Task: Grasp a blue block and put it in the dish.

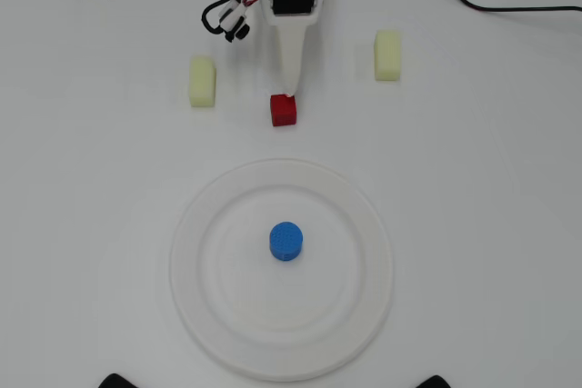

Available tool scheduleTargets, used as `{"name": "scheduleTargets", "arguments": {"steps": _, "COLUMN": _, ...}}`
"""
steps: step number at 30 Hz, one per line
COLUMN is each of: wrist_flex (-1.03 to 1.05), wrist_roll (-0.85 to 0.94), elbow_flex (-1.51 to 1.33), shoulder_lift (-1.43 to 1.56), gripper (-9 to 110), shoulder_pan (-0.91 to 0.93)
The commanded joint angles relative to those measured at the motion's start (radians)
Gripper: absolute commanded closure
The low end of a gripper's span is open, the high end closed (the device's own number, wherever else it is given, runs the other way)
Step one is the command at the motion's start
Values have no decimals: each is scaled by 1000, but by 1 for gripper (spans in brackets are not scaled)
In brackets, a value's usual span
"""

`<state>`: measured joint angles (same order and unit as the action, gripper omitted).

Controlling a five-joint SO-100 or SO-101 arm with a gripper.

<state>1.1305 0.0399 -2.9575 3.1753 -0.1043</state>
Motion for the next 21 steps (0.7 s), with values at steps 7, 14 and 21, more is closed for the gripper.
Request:
{"name": "scheduleTargets", "arguments": {"steps": 7, "wrist_flex": 126, "wrist_roll": 14, "elbow_flex": -160, "shoulder_lift": 273, "gripper": 96, "shoulder_pan": -28}}
{"name": "scheduleTargets", "arguments": {"steps": 14, "wrist_flex": 147, "wrist_roll": 25, "elbow_flex": -192, "shoulder_lift": 276, "gripper": 101, "shoulder_pan": -89}}
{"name": "scheduleTargets", "arguments": {"steps": 21, "wrist_flex": 163, "wrist_roll": 12, "elbow_flex": -221, "shoulder_lift": 276, "gripper": 101, "shoulder_pan": -91}}
